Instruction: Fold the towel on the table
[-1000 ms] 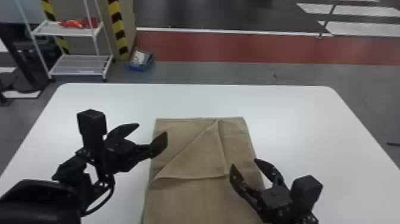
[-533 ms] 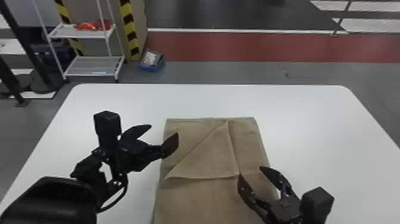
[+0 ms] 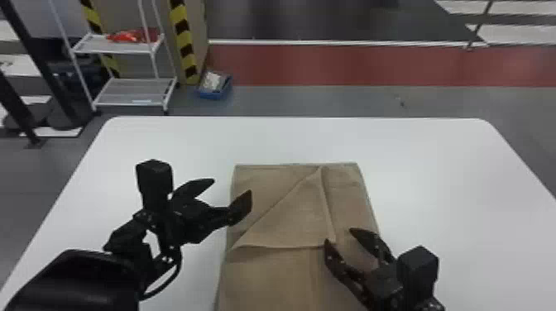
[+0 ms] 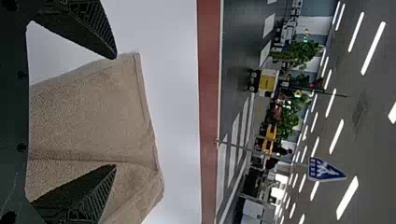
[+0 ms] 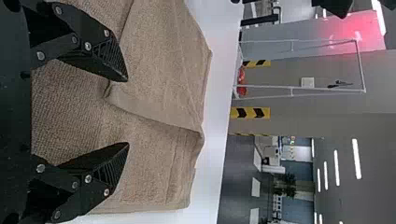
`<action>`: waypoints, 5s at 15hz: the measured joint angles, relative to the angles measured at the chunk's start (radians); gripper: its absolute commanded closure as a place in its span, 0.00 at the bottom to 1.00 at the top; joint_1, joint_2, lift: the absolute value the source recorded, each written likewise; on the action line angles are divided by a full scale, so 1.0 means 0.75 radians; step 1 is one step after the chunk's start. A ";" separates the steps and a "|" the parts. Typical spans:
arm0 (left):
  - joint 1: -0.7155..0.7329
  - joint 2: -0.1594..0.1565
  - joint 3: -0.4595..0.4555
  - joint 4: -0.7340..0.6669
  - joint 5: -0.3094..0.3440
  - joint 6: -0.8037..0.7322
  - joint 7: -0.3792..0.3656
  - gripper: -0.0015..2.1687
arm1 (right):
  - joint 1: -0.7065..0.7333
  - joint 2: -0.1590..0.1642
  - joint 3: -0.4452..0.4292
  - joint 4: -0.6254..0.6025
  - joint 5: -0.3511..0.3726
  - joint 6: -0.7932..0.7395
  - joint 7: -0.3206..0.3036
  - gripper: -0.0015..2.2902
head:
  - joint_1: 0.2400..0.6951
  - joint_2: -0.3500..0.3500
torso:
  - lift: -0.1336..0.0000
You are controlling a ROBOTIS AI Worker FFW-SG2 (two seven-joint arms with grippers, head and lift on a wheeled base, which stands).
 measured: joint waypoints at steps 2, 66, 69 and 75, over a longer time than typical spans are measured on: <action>0.006 0.000 0.007 -0.003 0.000 0.000 0.000 0.02 | -0.001 0.000 0.003 0.002 0.005 0.008 0.000 0.28 | 1.00 0.51 | 0.08; -0.032 0.034 -0.013 0.123 -0.031 -0.078 -0.008 0.02 | -0.204 -0.003 -0.542 -0.242 -0.250 0.687 0.041 0.65 | 1.00 0.20 | 0.08; -0.206 0.024 -0.112 0.363 -0.031 -0.232 -0.017 0.07 | -0.160 -0.005 -0.619 -0.251 -0.273 0.687 0.065 0.65 | 1.00 0.13 | 0.08; -0.486 -0.009 -0.242 0.805 -0.034 -0.475 -0.012 0.18 | -0.096 -0.002 -0.664 -0.258 -0.275 0.656 0.109 0.65 | 1.00 0.08 | 0.08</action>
